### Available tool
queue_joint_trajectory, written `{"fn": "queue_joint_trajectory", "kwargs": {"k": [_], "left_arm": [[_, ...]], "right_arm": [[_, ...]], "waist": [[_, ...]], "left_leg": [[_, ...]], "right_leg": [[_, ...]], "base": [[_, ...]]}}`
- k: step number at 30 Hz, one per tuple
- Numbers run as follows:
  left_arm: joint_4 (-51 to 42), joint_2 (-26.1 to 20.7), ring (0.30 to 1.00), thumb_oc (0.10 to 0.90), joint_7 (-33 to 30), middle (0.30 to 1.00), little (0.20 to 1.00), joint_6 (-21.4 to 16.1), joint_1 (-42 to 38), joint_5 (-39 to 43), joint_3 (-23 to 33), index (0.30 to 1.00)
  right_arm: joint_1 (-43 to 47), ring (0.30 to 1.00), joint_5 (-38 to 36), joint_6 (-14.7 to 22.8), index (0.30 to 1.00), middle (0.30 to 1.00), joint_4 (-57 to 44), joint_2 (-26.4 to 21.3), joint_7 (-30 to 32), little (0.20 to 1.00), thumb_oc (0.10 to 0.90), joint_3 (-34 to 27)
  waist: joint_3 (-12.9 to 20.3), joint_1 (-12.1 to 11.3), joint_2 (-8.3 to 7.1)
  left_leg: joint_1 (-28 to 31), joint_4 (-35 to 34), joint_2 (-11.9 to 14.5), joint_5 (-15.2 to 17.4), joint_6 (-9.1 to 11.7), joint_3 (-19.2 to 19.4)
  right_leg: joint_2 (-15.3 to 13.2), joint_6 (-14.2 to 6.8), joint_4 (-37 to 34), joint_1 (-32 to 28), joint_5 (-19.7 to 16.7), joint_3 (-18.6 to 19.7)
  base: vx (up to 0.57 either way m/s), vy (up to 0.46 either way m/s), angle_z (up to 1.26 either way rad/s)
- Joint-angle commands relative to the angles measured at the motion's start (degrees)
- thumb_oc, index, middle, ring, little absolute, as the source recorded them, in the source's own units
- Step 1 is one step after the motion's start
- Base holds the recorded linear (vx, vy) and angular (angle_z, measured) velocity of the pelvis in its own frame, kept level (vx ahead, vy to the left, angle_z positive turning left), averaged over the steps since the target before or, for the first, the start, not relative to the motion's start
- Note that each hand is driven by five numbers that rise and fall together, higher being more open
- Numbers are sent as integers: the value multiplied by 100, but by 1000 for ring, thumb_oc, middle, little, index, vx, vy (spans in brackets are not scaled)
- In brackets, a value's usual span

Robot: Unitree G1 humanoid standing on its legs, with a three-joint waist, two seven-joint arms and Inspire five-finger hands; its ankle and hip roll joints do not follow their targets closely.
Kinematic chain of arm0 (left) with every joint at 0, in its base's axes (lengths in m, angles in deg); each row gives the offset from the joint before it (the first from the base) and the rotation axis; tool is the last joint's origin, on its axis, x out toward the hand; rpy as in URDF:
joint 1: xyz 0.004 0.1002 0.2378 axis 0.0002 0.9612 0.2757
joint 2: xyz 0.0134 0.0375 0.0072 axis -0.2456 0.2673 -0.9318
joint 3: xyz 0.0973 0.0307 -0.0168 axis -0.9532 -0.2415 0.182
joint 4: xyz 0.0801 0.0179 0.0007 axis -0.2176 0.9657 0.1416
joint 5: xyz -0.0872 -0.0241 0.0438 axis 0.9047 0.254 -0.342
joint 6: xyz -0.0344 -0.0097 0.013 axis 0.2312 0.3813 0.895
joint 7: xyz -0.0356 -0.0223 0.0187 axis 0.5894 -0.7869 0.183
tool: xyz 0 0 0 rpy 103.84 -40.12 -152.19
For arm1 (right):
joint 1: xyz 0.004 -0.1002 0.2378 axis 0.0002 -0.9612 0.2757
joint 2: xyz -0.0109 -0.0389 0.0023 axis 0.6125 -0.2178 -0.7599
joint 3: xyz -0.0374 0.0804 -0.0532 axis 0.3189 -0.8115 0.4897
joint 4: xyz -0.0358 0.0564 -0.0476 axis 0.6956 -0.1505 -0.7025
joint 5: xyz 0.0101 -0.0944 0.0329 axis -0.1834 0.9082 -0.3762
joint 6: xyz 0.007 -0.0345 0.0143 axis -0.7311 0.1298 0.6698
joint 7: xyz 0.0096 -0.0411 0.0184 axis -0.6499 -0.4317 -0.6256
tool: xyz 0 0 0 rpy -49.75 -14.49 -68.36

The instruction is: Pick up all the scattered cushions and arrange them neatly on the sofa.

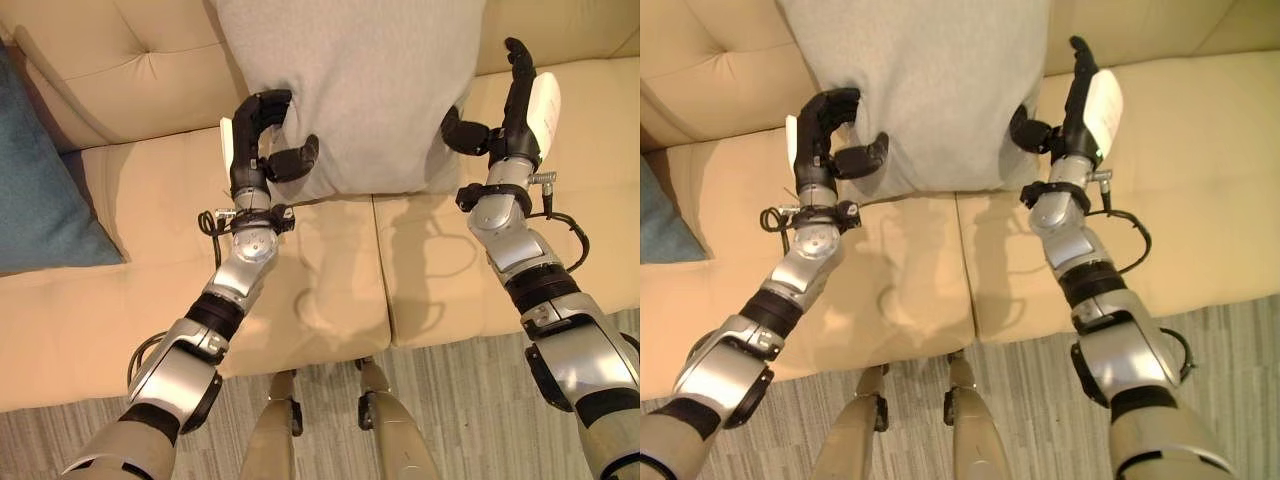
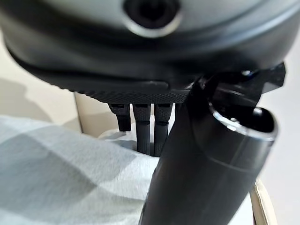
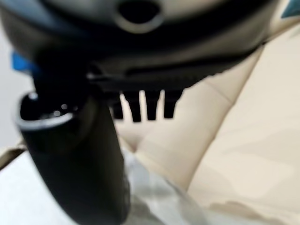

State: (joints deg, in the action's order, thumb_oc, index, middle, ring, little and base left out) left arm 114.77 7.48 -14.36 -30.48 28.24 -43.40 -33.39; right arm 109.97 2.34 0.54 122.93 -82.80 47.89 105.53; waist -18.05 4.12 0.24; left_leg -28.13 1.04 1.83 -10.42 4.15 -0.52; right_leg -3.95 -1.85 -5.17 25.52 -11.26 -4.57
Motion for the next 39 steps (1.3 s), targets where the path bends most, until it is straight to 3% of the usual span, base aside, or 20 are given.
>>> {"fn": "queue_joint_trajectory", "kwargs": {"k": [1,11,12,19,25,33,39], "left_arm": [[-728,-206,900,800,182,900,900,-572,-98,-244,148,900],[-1125,-445,900,800,663,900,900,-567,1141,143,771,900],[-1375,-480,900,800,869,900,900,-574,1756,327,1150,900],[-1706,-300,900,800,1420,900,900,-371,3175,329,1652,900],[-1226,-314,900,800,1439,900,900,-203,3056,112,1515,900],[87,-627,900,800,1001,900,900,89,1796,-669,1045,900],[690,-820,900,800,773,900,900,140,1138,-578,1025,900]], "right_arm": [[143,900,-92,645,900,900,-575,-131,-58,900,800,-246],[-1098,900,-242,705,900,900,-1040,-409,-451,900,800,-913],[-1844,900,-236,755,900,900,-1434,-466,-641,900,800,-1277],[-3800,900,2,815,900,900,-2182,-94,-1220,900,800,-2008],[-4276,900,-91,869,900,900,-2065,230,-1475,900,800,-2009],[-4251,900,-481,991,900,900,-1998,391,-1729,900,800,-1694],[-4208,900,-819,1046,900,900,-2109,479,-1795,900,800,-1588]], "waist": [[801,-147,36],[835,-173,23],[861,-175,0],[894,-134,-60],[875,-31,-132],[916,324,-381],[849,521,-524]], "left_leg": [[160,-604,-20,266,314,-46],[331,-604,-4,307,314,-19],[458,-604,9,335,307,-5],[967,-604,87,427,296,31],[1113,-604,149,452,289,80],[640,-604,244,367,285,205],[396,-604,287,303,294,355]], "right_leg": [[106,-411,446,367,730,175],[112,-394,384,152,766,161],[123,-379,353,-13,804,149],[147,-346,298,-629,943,121],[165,-354,249,-774,939,97],[211,-432,314,-127,710,177],[217,-484,293,200,552,276]], "base": [[8,-19,9],[5,-9,1],[41,-48,1],[45,-32,9],[-21,-7,-4],[-57,14,-11],[-15,56,-21]]}}
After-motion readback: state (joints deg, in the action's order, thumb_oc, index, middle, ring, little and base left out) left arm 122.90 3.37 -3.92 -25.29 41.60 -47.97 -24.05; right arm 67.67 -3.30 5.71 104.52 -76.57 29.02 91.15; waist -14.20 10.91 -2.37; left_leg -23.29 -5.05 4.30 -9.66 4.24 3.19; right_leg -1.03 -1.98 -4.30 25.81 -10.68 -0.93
